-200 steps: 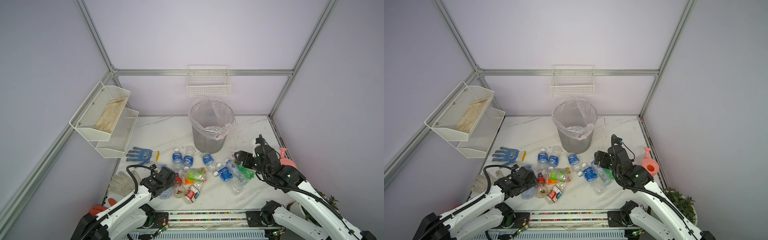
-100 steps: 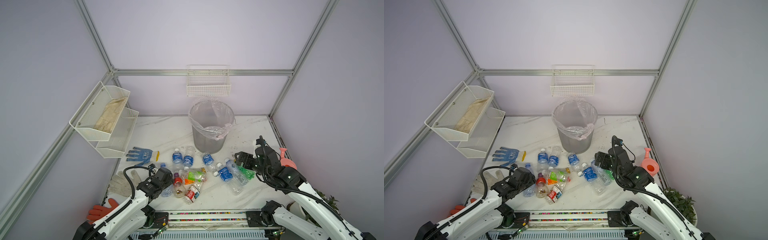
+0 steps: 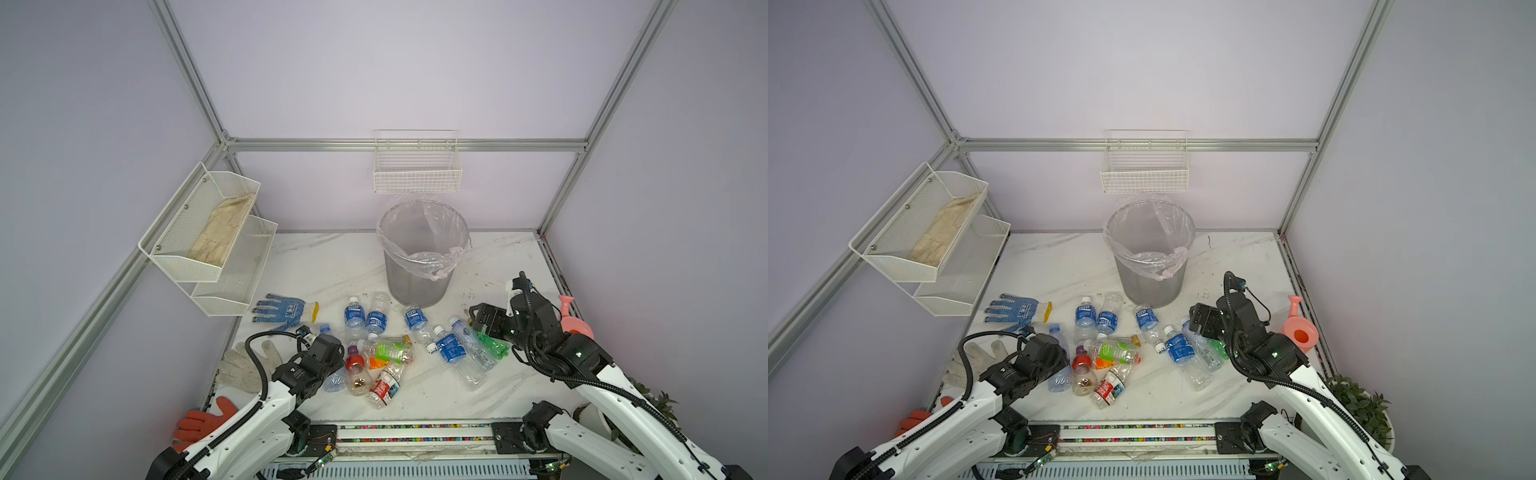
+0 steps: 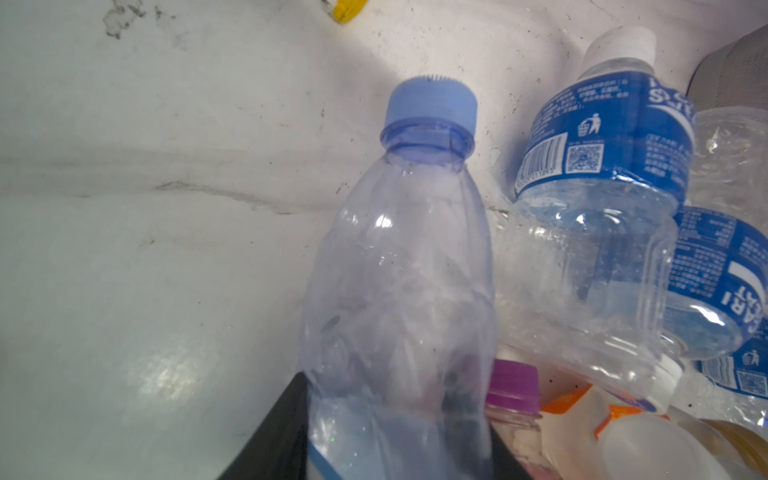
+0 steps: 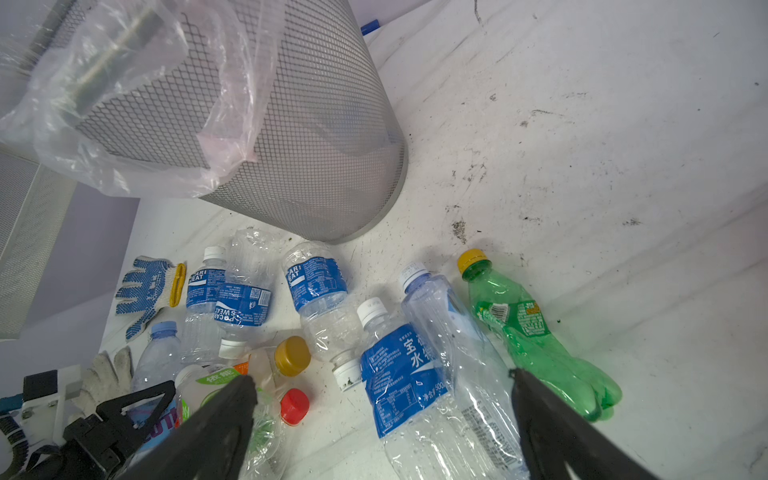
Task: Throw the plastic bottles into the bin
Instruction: 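Close the left gripper around the large clear bottle with light-blue cap, then lift the light-blue-capped bottle with the left gripper and carry it over the bin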
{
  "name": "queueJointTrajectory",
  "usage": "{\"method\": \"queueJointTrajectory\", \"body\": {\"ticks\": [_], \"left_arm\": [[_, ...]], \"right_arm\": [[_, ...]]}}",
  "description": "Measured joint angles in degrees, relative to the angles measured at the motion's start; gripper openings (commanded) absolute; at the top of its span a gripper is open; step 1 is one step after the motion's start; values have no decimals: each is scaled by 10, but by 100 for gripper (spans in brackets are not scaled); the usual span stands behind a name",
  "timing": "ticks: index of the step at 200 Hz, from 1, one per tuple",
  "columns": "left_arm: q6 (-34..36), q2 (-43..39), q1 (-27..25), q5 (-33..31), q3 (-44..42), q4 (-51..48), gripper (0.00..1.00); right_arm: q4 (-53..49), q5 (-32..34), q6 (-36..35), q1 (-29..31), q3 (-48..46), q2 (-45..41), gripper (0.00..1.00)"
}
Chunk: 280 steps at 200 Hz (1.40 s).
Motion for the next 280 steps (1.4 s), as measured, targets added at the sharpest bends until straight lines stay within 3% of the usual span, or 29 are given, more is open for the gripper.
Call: {"method": "queueJointTrajectory", "body": {"ticks": [47,113,280], "left_arm": [[0,-11,0,0,0,-4,33],[1,-28,0,-1,0,-15,28],[16,-54,0,-5,23,-81,27]], "right_arm": [[0,0,0,0,0,0,97],[0,0,0,0,0,-1,97],[0,0,0,0,0,0,97]]}}
